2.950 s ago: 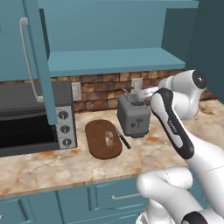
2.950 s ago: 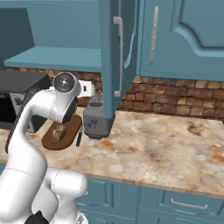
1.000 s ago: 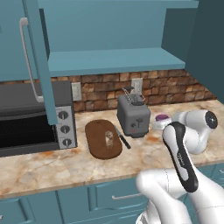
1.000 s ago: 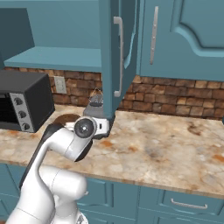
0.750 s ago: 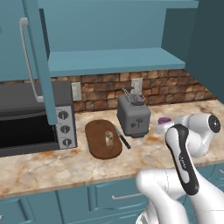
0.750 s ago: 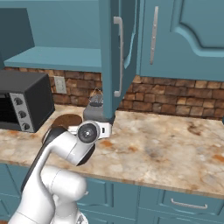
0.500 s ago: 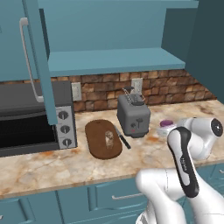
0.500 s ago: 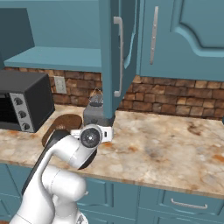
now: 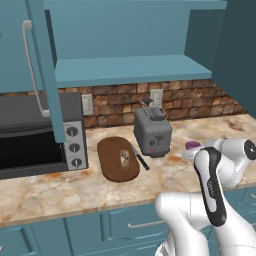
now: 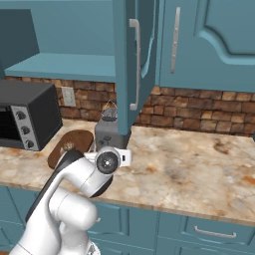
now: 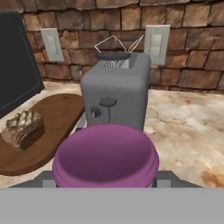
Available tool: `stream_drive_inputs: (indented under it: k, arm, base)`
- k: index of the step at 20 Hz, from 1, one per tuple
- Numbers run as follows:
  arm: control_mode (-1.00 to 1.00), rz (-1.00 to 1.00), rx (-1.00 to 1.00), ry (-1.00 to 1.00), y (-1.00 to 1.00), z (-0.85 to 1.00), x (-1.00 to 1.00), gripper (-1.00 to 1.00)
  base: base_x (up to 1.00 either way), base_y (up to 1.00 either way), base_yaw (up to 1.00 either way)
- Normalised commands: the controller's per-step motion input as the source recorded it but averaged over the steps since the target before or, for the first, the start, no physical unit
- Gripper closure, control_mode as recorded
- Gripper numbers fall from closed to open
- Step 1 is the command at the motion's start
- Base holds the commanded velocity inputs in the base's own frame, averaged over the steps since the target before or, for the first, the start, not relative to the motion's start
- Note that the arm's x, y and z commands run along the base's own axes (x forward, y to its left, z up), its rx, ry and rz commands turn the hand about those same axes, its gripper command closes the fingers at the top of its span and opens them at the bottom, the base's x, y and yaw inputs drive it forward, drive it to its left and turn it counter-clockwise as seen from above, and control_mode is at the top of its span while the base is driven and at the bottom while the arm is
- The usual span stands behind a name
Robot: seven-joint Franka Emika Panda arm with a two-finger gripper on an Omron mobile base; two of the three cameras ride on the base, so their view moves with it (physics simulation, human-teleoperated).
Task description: Pick the bread, place it on the cutting board, pick the jam, place it on the counter, and close the cabinet.
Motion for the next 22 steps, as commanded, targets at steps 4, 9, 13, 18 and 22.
stream_drive_inputs:
  k: [4,9,13,18,22]
  arm:
    - [-1.0,0.0,0.0,0.04,0.0,-0.17,0.0,1.0]
    - [-1.0,0.0,0.0,0.03,0.0,-0.19,0.0,1.0]
    - [-1.0,0.0,0.0,0.04,0.0,-0.19,0.0,1.0]
    - [-1.0,0.0,0.0,0.03,0.0,-0.2,0.0,1.0]
    - [-1.0,0.0,0.0,0.01,0.0,-0.19,0.01,1.0]
  base:
    - [0.0,0.0,0.0]
    - [0.0,0.0,0.0]
    - [0.0,0.0,0.0]
    - [0.0,0.0,0.0]
    - [0.0,0.0,0.0]
